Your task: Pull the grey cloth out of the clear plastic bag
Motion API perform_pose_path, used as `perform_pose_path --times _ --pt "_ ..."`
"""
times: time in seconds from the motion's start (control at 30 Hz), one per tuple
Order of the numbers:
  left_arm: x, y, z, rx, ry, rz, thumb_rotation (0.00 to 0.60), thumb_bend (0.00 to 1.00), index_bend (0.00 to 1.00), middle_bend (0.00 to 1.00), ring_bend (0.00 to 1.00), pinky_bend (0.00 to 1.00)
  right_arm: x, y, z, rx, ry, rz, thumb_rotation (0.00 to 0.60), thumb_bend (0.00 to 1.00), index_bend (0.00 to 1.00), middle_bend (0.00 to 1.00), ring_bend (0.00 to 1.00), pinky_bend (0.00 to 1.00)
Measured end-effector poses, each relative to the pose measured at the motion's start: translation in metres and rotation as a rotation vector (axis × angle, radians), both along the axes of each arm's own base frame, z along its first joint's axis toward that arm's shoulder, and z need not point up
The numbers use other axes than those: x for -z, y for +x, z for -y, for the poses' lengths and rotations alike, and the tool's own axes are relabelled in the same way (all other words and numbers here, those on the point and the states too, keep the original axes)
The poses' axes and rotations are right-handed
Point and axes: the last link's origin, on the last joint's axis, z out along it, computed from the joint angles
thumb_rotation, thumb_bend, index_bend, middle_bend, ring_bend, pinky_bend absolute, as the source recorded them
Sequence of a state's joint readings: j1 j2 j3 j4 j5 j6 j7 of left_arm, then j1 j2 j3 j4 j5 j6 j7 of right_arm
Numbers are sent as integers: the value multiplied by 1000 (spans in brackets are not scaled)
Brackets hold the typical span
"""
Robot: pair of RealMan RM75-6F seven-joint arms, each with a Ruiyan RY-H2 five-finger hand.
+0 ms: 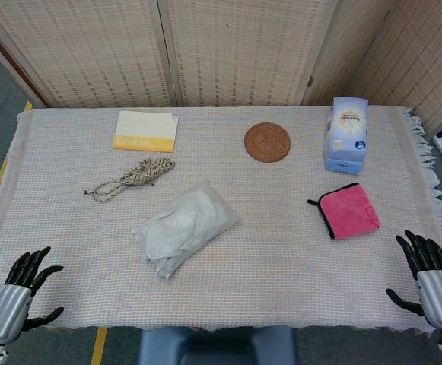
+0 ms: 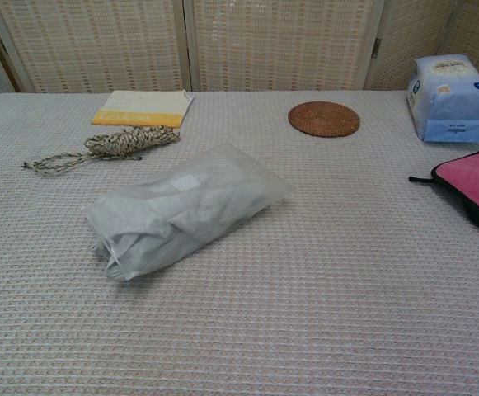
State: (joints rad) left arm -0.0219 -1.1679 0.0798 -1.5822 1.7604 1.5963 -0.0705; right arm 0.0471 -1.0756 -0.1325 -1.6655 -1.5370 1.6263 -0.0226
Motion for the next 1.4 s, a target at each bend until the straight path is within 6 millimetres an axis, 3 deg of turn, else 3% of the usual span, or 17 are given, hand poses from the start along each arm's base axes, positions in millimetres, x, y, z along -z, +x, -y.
perform_pose_path --times 0.33,0.57,0.8,0.97,1.1,1.4 --pt "33 6 6 52 -50 200 600 189 479 60 0 0 5 4 -4 -9 23 -30 600 113 0 0 0 0" --pt "82 22 9 100 -89 315 600 233 558 68 0 0 9 6 -4 -14 34 -29 600 113 0 0 0 0" --pt "127 39 -6 163 -95 278 600 257 569 62 0 0 12 6 -4 -13 58 -23 600 116 0 0 0 0" --pt "145 42 -26 183 -50 205 600 275 565 27 0 0 11 6 -4 -8 53 -23 600 119 0 0 0 0" --pt "157 45 -41 174 -30 174 600 289 498 0 0 0 13 5 -2 -2 61 -23 600 119 0 0 0 0" --pt "184 48 -56 197 16 74 600 341 450 0 0 0 15 4 1 10 68 -23 600 123 0 0 0 0"
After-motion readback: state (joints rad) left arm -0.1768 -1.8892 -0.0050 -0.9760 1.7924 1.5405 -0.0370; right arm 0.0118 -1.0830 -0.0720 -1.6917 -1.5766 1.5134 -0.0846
